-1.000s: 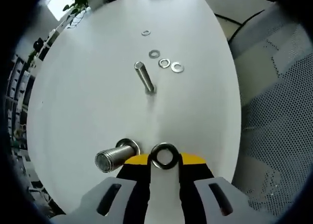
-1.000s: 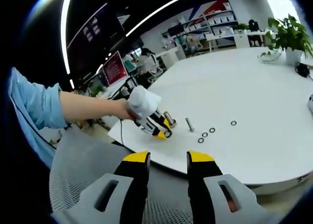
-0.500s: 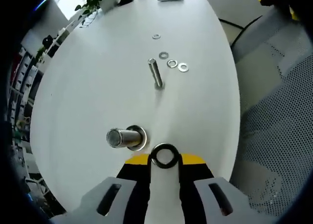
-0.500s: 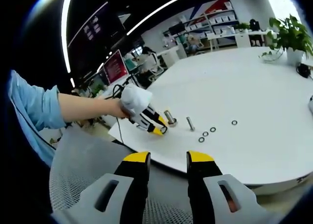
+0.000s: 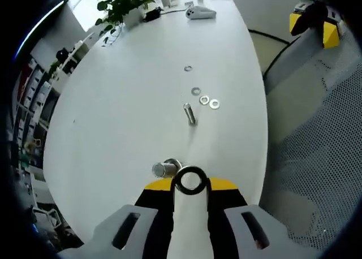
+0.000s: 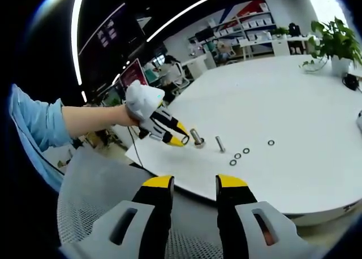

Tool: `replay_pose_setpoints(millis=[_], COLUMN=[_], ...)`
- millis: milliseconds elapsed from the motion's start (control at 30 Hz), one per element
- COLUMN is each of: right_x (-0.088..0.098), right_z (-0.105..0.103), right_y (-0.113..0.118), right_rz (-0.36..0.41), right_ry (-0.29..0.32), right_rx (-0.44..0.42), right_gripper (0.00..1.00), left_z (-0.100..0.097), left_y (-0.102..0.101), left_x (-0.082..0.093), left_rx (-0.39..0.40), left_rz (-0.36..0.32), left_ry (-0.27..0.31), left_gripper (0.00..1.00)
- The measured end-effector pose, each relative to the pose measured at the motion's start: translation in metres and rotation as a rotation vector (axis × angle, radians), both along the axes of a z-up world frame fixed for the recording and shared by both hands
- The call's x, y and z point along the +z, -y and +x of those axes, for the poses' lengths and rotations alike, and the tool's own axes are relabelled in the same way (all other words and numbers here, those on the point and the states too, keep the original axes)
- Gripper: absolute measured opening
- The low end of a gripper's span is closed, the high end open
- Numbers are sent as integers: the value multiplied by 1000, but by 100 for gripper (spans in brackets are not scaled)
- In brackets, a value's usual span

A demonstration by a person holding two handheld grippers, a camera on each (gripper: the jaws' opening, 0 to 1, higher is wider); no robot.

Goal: Place the washer onto the threaded stud by aligning its center hole with the stud, sliding it down to the base, and recovering from edge contact or off-axis alignment until the washer reaches the visible bottom stop.

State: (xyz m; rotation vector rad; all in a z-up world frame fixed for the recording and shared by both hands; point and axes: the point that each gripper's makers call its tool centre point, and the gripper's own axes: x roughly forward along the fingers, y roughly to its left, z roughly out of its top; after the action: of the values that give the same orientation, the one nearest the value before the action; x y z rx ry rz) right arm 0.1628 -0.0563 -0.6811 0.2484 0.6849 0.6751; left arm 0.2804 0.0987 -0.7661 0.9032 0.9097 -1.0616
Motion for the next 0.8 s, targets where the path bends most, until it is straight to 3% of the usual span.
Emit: replay_pose_setpoints(millis=[200, 533, 800], right_x=[0, -1, 0], right_z=[0, -1, 1], right_y=[0, -1, 3], right_rz=[-1, -4, -7], right_ry=[-1, -7, -1], right_rx=[4, 9, -20], right_gripper=[32, 32, 31], left_z=[8, 25, 34], left_y=[2, 3, 3], left_x=[16, 13, 0], left_rx=[-17, -38, -37], left_rz=[-7, 49, 80], left_ry=[31, 54, 29], left_gripper=[19, 19, 19])
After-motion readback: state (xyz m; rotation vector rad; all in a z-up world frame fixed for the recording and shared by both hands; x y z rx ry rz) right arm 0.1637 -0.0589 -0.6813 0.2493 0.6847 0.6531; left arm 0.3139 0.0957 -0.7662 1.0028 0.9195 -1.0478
